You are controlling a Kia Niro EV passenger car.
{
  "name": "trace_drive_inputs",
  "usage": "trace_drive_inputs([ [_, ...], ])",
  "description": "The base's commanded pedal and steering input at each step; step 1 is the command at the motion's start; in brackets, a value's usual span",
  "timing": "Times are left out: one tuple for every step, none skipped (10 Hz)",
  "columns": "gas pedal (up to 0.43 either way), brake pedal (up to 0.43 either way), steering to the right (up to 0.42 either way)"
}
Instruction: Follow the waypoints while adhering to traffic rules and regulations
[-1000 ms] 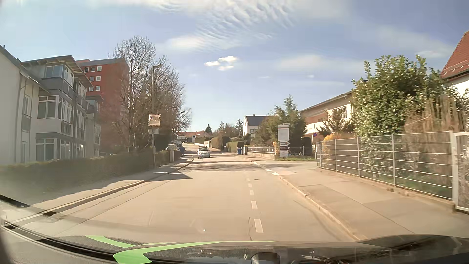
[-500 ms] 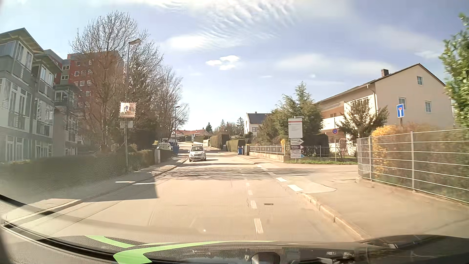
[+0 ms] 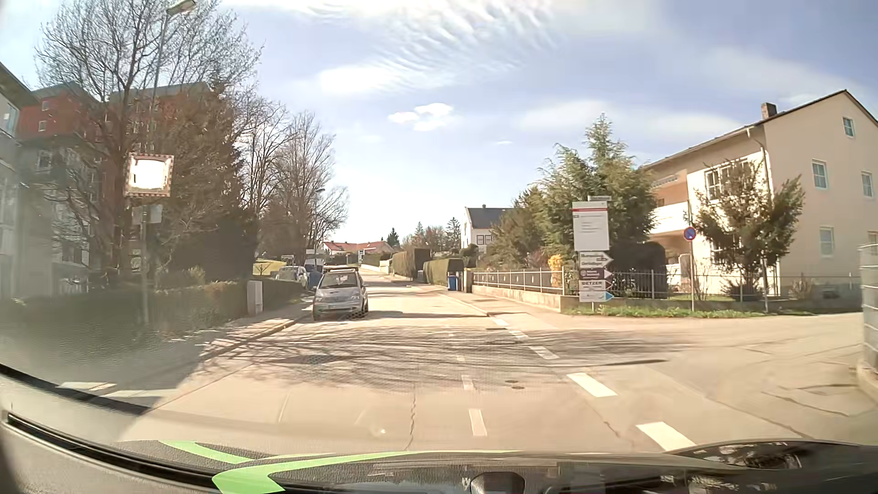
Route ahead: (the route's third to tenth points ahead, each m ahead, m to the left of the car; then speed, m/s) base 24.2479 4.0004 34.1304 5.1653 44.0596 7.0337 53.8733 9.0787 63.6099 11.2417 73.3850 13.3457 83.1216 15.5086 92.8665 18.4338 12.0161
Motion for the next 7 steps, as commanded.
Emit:
trace_drive_inputs([
  [0.150, 0.000, -0.017],
  [0.150, 0.000, -0.020],
  [0.150, 0.000, -0.021],
  [0.150, 0.000, -0.022],
  [0.150, 0.000, -0.023],
  [0.150, 0.000, -0.026],
  [0.150, 0.000, -0.026],
])
